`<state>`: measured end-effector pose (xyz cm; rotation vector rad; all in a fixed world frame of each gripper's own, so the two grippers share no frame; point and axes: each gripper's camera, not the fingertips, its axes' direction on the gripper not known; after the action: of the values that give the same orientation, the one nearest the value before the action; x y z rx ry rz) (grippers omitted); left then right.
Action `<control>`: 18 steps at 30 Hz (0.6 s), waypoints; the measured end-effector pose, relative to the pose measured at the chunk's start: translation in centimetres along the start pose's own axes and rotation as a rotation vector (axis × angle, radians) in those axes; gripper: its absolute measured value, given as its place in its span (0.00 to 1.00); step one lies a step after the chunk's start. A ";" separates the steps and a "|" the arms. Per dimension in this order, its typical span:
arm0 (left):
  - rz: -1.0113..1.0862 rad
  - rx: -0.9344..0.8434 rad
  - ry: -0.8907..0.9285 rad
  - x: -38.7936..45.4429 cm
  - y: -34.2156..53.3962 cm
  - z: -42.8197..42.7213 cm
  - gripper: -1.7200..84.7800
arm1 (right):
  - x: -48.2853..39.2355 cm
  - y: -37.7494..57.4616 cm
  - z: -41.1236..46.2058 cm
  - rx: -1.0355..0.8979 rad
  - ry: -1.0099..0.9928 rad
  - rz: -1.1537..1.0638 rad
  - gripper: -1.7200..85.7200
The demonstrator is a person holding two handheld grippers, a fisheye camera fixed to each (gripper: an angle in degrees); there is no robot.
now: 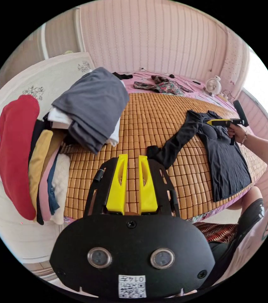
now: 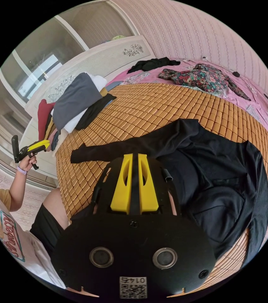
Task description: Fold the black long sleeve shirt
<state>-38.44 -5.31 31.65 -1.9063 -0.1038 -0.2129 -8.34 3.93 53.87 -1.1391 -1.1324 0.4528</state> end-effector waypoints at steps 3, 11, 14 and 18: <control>-0.064 0.021 0.000 -1.3 2.7 -0.3 0.10 | -1.2 -1.2 1.8 -0.035 0.063 -0.043 0.06; 0.105 -0.065 0.135 5.0 0.5 7.4 0.15 | -2.2 -9.0 9.2 -0.132 0.212 0.011 0.08; 0.163 -0.082 0.013 7.1 -1.0 9.8 0.11 | -1.1 -10.1 13.0 -0.231 0.287 0.074 0.08; 0.217 -0.122 -0.015 7.4 -1.7 10.5 0.07 | -1.5 -10.4 12.8 -0.222 0.334 0.017 0.06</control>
<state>-30.47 4.86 31.30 -2.0234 0.1081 -0.0595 -22.68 4.67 62.10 -1.3614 -0.8944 0.1417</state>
